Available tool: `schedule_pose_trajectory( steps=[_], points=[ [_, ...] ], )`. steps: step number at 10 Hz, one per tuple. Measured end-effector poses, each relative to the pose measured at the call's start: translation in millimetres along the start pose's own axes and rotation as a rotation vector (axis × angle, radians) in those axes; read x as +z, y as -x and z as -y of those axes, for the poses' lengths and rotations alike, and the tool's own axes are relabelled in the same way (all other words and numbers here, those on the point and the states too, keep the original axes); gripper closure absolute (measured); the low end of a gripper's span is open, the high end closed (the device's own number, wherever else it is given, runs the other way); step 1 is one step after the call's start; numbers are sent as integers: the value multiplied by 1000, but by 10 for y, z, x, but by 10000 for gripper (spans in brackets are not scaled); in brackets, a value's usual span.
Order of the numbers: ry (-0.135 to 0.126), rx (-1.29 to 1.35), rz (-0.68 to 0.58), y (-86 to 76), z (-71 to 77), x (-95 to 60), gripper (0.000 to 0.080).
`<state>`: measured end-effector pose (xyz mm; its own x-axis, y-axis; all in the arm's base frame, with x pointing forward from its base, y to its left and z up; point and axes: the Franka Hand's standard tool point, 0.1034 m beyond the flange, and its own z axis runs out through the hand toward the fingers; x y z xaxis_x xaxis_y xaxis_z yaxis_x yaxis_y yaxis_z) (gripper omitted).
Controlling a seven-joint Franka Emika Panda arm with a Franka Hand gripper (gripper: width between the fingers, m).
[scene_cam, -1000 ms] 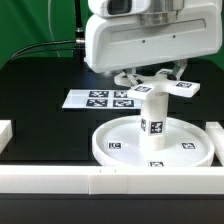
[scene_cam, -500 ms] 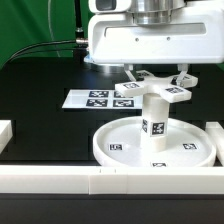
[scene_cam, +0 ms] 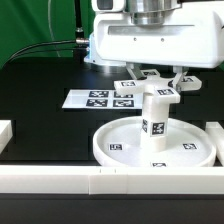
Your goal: Assemble round table
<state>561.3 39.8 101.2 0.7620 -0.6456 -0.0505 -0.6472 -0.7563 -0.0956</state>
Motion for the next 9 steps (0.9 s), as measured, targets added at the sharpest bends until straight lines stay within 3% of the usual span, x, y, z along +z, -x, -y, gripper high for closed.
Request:
schedule_pose_trajectory(
  steps=[7, 9],
  points=[
    [-88, 643, 8, -27, -11, 10, 348],
    [-93, 798, 13, -23, -5, 11, 348]
  ],
)
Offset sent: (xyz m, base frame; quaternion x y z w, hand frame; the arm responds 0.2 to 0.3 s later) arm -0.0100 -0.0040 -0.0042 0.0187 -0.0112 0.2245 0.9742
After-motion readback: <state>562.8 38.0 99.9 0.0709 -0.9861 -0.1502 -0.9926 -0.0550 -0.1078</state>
